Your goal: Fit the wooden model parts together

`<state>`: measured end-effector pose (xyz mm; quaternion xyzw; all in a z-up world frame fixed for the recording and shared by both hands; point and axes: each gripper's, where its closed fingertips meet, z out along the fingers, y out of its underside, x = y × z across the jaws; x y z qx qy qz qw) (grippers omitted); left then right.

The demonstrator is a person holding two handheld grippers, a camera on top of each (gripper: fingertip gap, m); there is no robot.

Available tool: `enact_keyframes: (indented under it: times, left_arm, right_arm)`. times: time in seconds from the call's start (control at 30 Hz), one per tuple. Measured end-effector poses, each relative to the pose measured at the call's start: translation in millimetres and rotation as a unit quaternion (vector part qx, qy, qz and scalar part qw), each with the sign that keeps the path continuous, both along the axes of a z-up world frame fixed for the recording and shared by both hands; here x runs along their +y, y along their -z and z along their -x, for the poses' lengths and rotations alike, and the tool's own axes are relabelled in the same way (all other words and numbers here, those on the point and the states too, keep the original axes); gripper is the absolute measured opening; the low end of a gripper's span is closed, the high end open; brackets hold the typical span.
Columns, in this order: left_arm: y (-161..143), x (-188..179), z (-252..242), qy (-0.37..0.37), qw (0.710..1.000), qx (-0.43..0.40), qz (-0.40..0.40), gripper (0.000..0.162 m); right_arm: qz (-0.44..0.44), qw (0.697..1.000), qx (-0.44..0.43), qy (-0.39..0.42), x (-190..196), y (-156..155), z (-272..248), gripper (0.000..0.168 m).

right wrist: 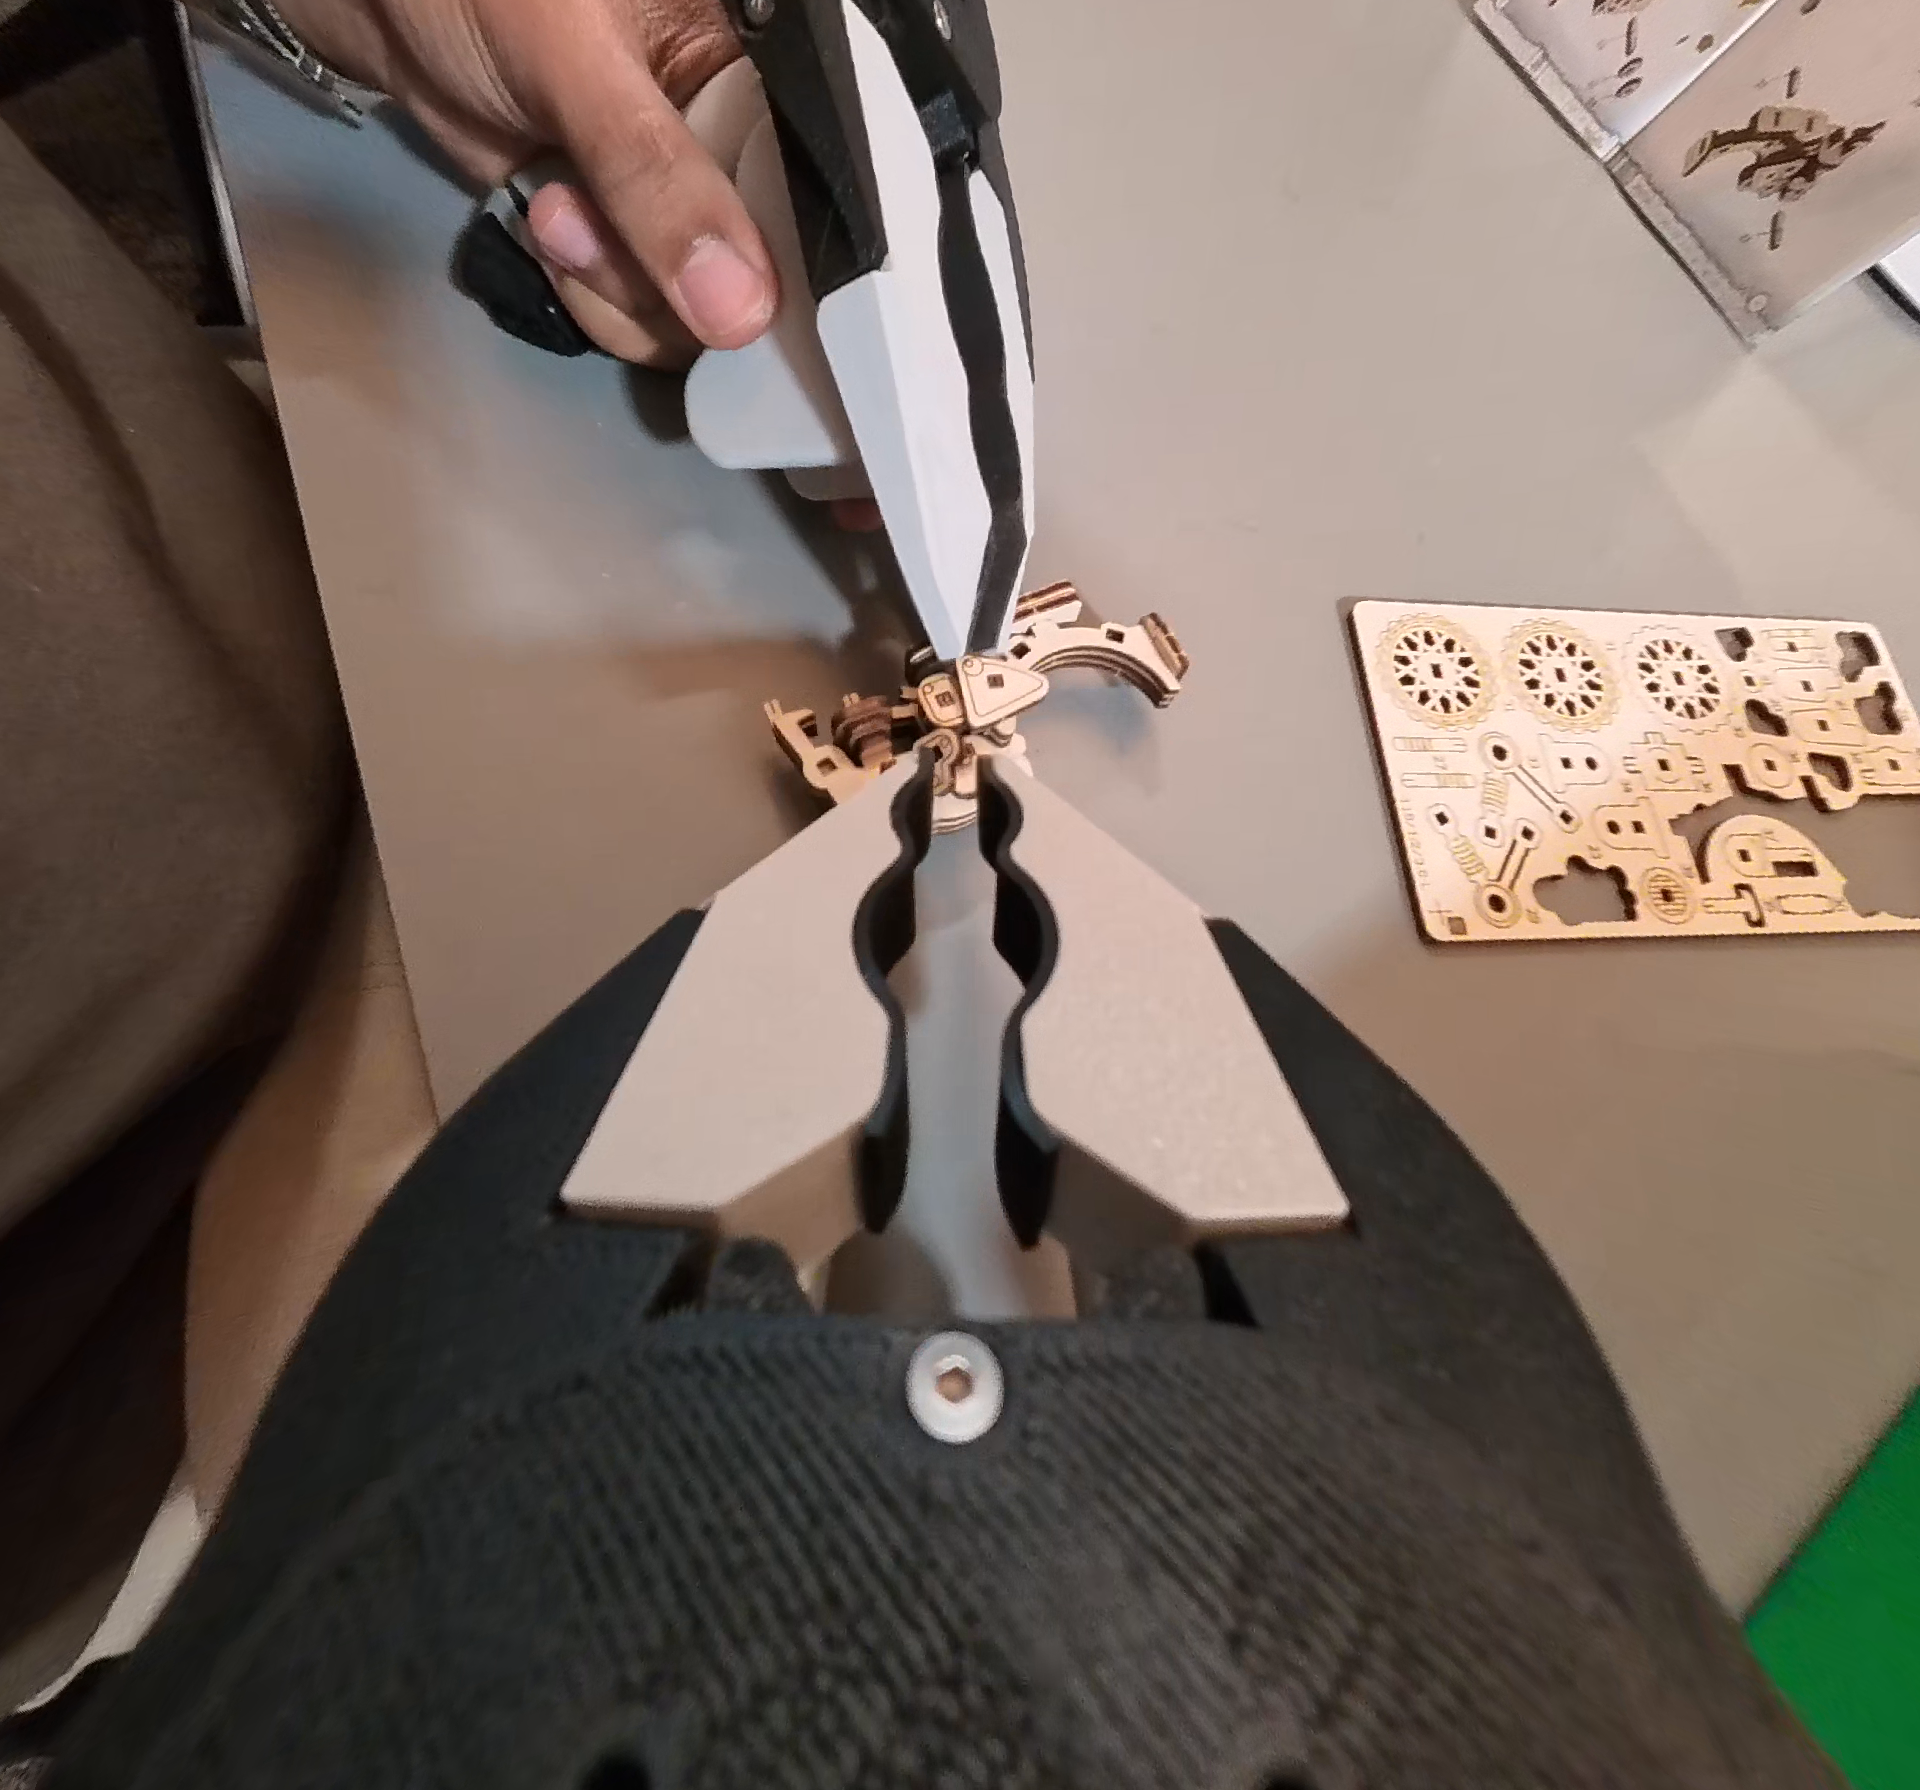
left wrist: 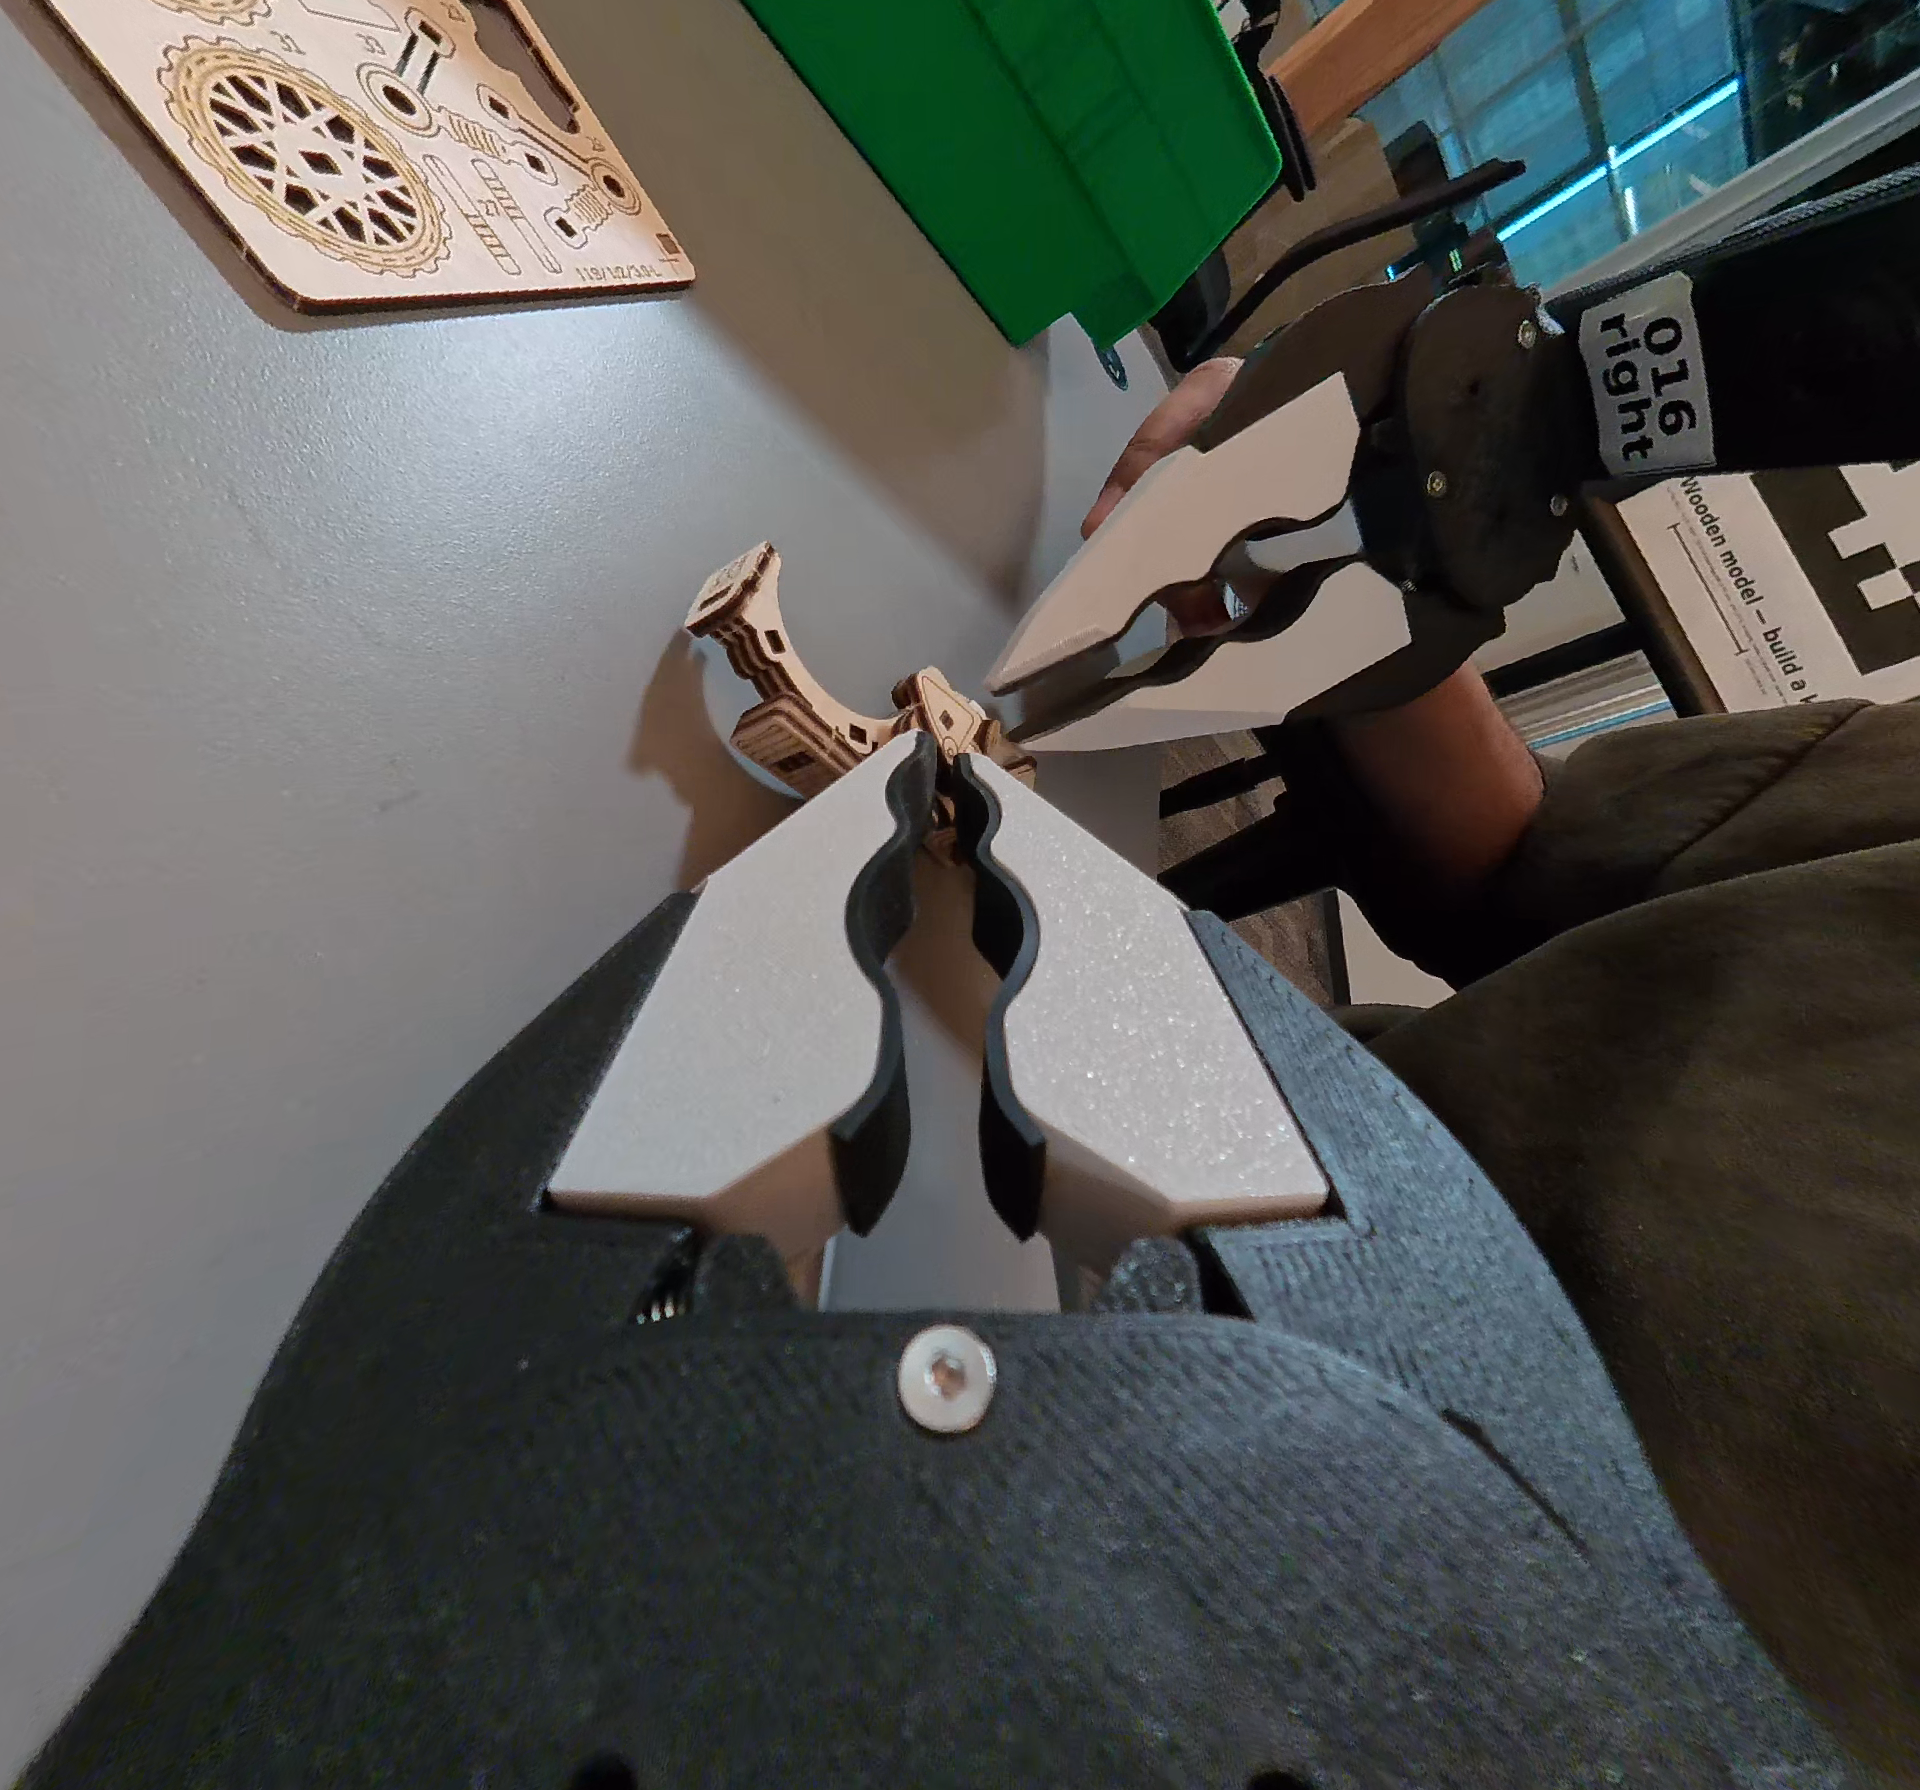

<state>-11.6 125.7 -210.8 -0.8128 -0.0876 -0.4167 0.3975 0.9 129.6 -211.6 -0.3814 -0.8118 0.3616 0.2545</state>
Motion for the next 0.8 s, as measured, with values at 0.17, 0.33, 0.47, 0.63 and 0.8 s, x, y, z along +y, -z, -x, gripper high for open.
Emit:
enact_keyframes:
  times: [0.17,0.33,0.47,0.63,0.8]
  left_arm:
    - [-0.1,0.1,0.1,0.000,1.000,-0.001,0.000,0.002]
    - [-0.1,0.1,0.2,-0.001,1.000,-0.001,0.000,0.002]
    - [-0.8,0.1,0.7,-0.002,1.000,-0.002,-0.002,0.002]
    - [-2.8,0.2,1.8,-0.006,1.000,-0.005,-0.008,0.002]
    - [-5.6,-0.4,2.0,-0.006,1.000,-0.005,-0.017,0.003]
  right_arm:
    - [0.024,1.000,-0.016,-0.004,-1.9,3.7,-1.3,0.007]
    - [0.050,0.998,-0.028,-0.004,-3.7,4.4,-1.8,0.008]
    - [0.058,0.998,-0.033,-0.003,-4.8,3.4,-2.0,0.002]
    - [0.061,0.997,-0.037,-0.006,-8.4,3.2,-3.2,0.002]
    - [0.067,0.997,-0.033,-0.004,-8.7,-0.5,-4.2,0.001]
